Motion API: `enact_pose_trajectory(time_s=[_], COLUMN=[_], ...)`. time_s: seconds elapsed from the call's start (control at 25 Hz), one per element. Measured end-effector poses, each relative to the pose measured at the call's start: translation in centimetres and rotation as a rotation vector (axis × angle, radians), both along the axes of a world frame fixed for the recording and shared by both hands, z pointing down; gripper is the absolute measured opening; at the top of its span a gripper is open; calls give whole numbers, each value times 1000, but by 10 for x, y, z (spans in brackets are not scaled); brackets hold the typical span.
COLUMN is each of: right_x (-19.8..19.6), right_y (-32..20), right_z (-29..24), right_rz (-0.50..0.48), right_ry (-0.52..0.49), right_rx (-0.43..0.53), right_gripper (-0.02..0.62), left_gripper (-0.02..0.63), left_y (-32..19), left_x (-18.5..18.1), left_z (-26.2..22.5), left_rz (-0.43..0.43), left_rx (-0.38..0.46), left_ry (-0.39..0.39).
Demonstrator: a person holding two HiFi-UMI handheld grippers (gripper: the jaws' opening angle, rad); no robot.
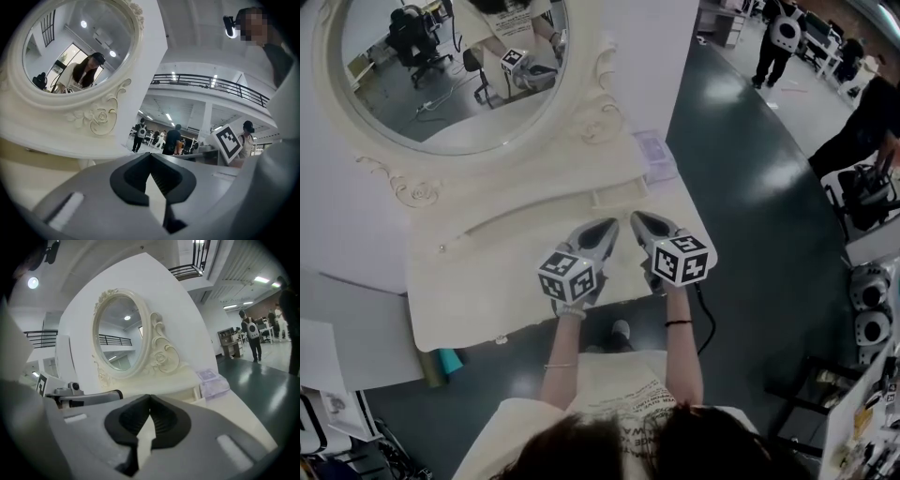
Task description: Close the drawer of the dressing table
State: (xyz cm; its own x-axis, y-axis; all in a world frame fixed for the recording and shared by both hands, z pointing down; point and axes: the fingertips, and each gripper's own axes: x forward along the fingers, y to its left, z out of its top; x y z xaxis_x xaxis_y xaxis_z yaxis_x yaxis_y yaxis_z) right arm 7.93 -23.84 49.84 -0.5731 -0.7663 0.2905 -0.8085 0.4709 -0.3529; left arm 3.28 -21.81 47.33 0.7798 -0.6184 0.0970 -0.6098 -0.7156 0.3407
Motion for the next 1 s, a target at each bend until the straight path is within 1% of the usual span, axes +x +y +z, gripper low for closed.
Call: enact_pose_trajectory(time_s=[0.28,0.52,0.72,0.88,1.0], right_x=[6,4,-1,-4,-3], right_y=[-5,-14,-19,-21,-23], right_z=[26,45,54,64,67], right_rz=[13,24,24,28,41], right_ry=[20,36,27,20,18], right_rx=[-81,-152,-188,-220,-231], right_gripper=[3,3,12,25,37], left_gripper=[-2,-2,0,-1,0], left_y=[0,-4,-4,-2,-4], left_x=[0,1,4,1,-1], left_z=[24,34,49,66,70], left_rz=[-24,-17,5,5,5], left_rx=[-60,-90,-123,-166,-180], left_ry=[-16,-41,-70,-66,-64])
